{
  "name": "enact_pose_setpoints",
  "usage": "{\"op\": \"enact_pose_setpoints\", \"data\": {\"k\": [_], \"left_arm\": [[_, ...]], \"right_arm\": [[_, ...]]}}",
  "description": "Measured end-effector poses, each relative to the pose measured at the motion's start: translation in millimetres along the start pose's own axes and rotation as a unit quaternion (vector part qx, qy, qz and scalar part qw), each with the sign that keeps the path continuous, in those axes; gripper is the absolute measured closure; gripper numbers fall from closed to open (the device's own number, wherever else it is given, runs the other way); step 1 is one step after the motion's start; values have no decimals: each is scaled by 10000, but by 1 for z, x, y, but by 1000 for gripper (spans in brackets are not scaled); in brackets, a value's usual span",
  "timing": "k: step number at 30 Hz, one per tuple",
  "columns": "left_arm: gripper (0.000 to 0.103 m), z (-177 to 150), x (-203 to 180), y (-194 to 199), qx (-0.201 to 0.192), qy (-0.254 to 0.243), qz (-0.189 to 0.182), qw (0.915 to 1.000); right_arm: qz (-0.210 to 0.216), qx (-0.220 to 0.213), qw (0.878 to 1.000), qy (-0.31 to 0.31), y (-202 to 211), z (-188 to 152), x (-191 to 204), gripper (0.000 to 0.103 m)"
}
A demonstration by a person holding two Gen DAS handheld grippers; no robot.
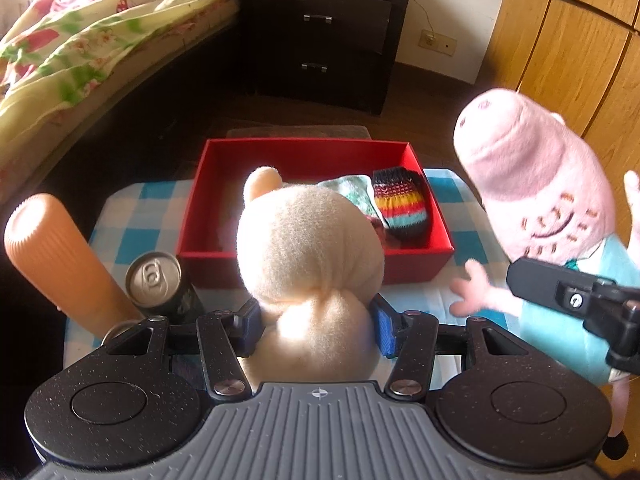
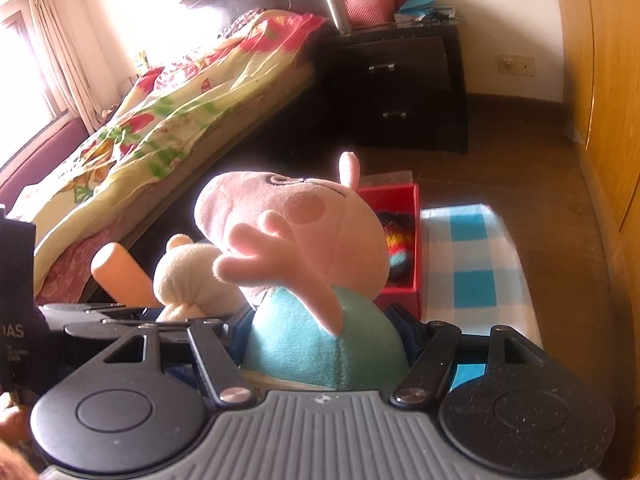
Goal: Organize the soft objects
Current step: 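Carry the teddy bear and pig plush over the red box with both tools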
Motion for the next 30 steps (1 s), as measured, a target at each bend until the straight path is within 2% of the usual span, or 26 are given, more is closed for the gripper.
{"op": "enact_pose_setpoints", "data": {"k": [8,30], "left_arm": [[48,19,-9,-13,-147,-129,159,9997],[47,46,-21,-43,-202,-227,215,9993]], "right_arm": [[-99,-69,9999,24,-14,15,-9,56],[-425,-68,9991,-23,-49,38,-38,56]]}}
Point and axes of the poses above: each gripper's, at about its wrist camera, not at the fingertips, and y roughly against the way its jaws point, x to its left, z to its top, the point moved 6 cm from there along -y, roughly the way its jaws point, and after that the axes turned 10 degrees about y, right-handed, at the moved point
